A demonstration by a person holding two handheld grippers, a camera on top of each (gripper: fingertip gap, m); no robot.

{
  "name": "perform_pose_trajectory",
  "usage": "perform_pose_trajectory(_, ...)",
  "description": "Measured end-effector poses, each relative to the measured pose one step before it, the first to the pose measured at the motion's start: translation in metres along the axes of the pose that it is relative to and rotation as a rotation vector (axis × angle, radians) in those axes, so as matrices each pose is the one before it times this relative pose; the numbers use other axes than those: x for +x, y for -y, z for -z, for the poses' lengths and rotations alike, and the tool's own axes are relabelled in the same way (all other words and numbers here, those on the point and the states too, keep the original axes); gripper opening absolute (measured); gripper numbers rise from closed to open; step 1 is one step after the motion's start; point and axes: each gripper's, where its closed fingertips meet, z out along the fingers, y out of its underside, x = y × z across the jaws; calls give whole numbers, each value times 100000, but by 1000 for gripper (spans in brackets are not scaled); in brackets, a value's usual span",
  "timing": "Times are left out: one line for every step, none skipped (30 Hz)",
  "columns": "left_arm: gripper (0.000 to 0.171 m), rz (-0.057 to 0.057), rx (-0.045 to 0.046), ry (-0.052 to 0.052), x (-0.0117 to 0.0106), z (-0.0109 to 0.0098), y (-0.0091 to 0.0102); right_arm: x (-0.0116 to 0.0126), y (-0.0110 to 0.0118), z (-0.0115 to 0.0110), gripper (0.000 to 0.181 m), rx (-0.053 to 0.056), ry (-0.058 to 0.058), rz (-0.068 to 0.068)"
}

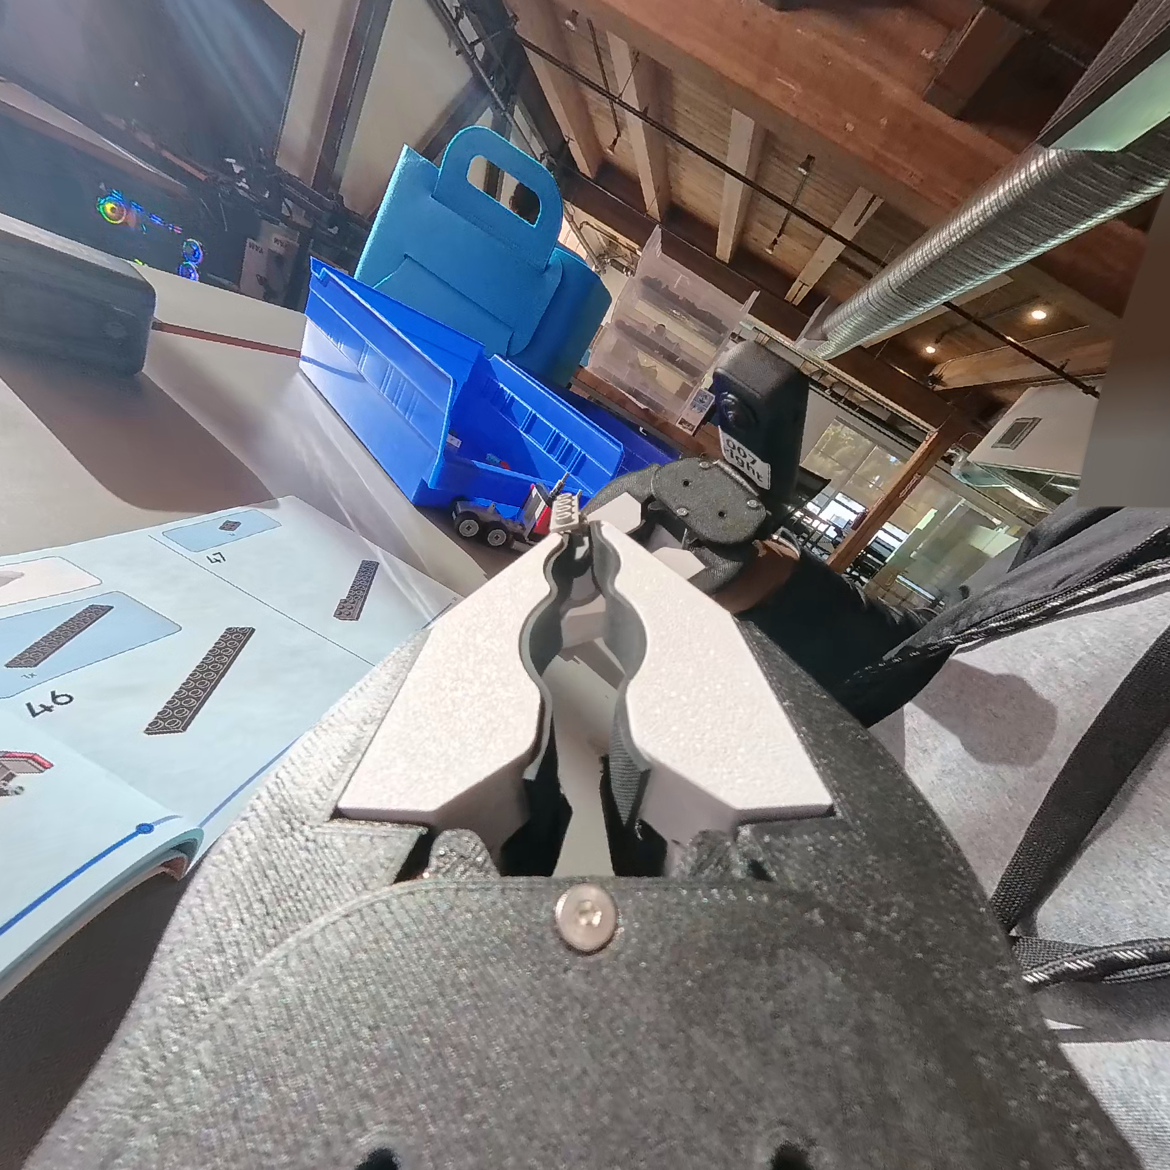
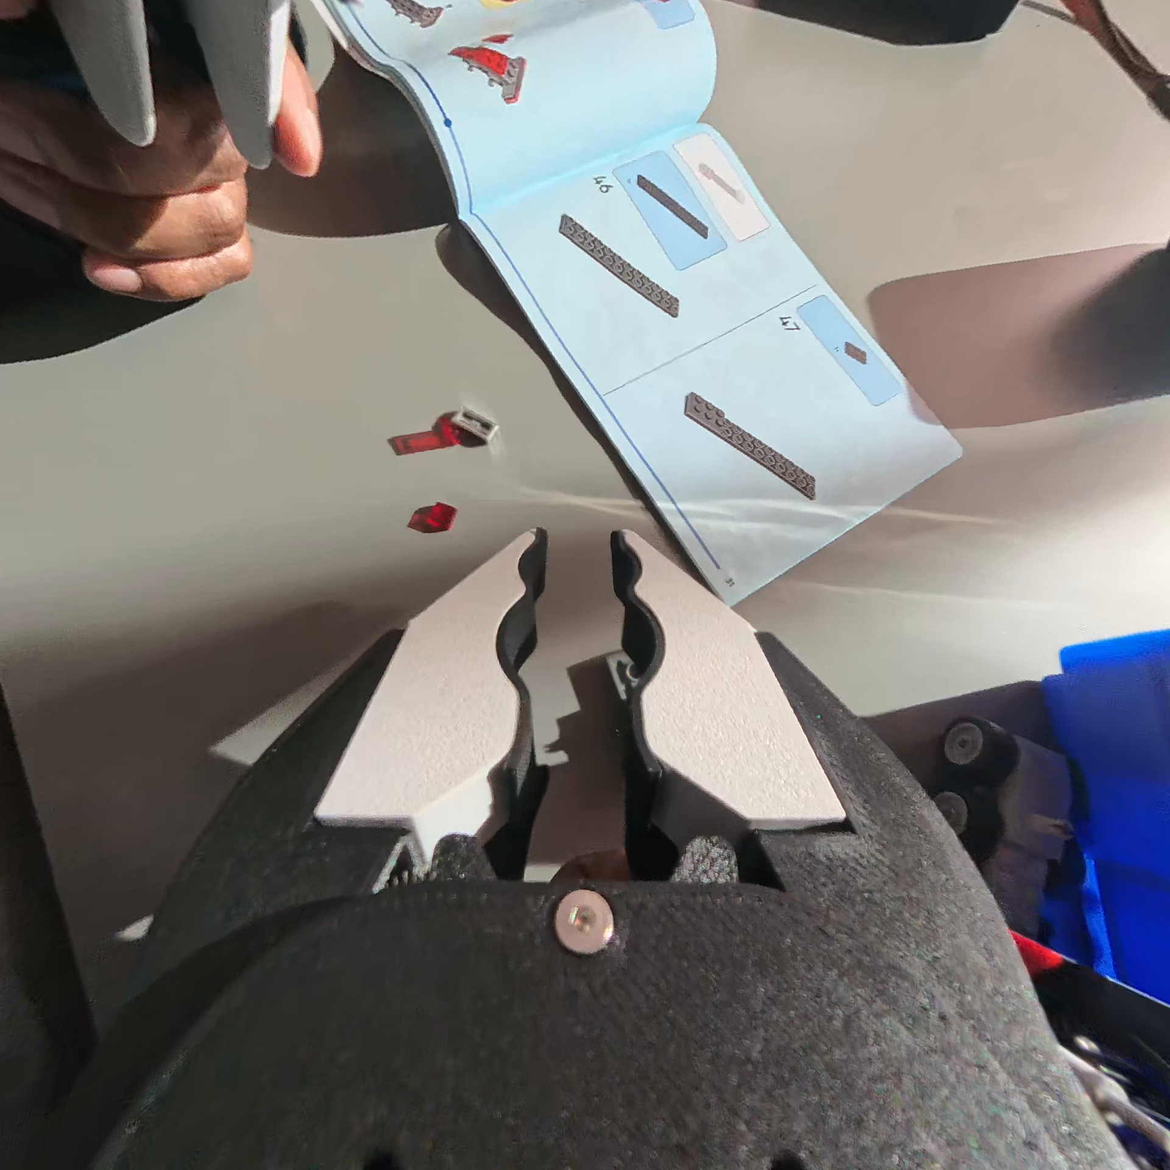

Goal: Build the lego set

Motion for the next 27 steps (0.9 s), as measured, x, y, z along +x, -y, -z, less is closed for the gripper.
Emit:
perform_pose_trajectory(5, 92, 132, 25, -11, 8, 17, -421, 132, -266, 24, -23, 1302, 763)
perform_pose_trajectory(5, 85, 110, 29, -7, 9, 23, -365, 189, -299, 24, -28, 1038, 1108)
perform_pose_trajectory(5, 28, 38, 51, -15, 7, 0, -336, 247, -335, 23, 120, 1019, 1492)
perform_pose_trajectory(5, -16, -49, -17, 6, -5, -11, -279, 303, -360, 23, 225, 1067, 1782)
perform_pose_trajectory(5, -99, -63, 0, 7, -13, -8, -208, 325, -398, 23, 159, 1111, 1988)
perform_pose_trajectory(5, -83, -85, -22, 14, 2, -10, -114, 290, -435, 23, -57, 1197, 2019)
perform_pose_trajectory(5, -81, -3, -9, 8, -2, -8, -61, 206, -466, 23, -494, 1342, 1719)
perform_pose_trajectory(5, -65, 90, -18, 8, 13, 10, -41, 137, -475, 23, -876, 1707, 1494)
perform_pose_trajectory(5, 36, 95, 24, -2, 15, 17, -97, 101, -450, 24, -946, 2201, 1482)
perform_pose_trajectory(5, 51, 212, -61, 4, 30, 29, -210, 25, -428, 24, -1122, 2919, 1565)
perform_pose_trajectory(5, 93, 221, 24, -9, 38, 35, -290, -8, -372, 24, -1194, 3455, 1652)
perform_pose_trajectory(5, 144, 215, -25, -6, 32, 37, -265, -25, -322, 25, -1049, 3279, 1719)
perform_pose_trajectory(5, 178, 199, -43, -9, 28, 38, -205, -84, -267, 25, -1108, 2998, 1600)
perform_pose_trajectory(5, 180, 128, -73, -8, 12, 16, -76, -47, -215, 27, -789, 2333, 1158)
perform_pose_trajectory(5, 105, 62, -58, -3, 21, 12, 105, 201, -96, 28, 883, 1431, 427)
perform_pose_trajectory(5, 72, 11, -68, 3, 2, 9, 104, 103, -97, 28, 268, 1568, 63)
perform_pose_trajectory(5, 55, -45, -39, 6, -11, -7, 83, 18, -109, 28, -217, 1610, -59)
perform_pose_trajectory(5, 65, -35, -38, -10, -1, 6, 23, 58, -101, 29, -37, 1651, -2)
perform_pose_trajectory(6, 26, 25, -43, 3, 0, -5, -43, 81, -98, 28, 39, 1540, 98)
perform_pose_trajectory(6, 81, 58, -39, 2, 12, 16, -82, 83, -103, 27, -51, 1462, 45)
perform_pose_trajectory(6, 126, 101, -43, -6, 5, 17, -128, 44, -77, 24, -497, 1249, -257)
perform_pose_trajectory(5, 140, 117, -47, -9, 12, 23, -133, 30, -62, 20, -683, 783, -130)
perform_pose_trajectory(6, 124, 153, -33, -9, 23, 29, -113, 23, -42, 15, -611, 124, 252)
perform_pose_trajectory(5, 104, 127, -43, -1, 9, 17, -61, -3, -10, 12, -413, -541, 331)
perform_pose_trajectory(5, 109, 79, -34, -6, 20, 14, 41, -50, 48, 12, -378, -1187, 157)
perform_pose_trajectory(5, 69, 76, -32, 0, 4, 6, 66, -106, 109, 11, -408, -1326, -105)
perform_pose_trajectory(5, 33, 49, -19, -4, 13, 15, 129, -144, 185, 11, -342, -1655, -211)
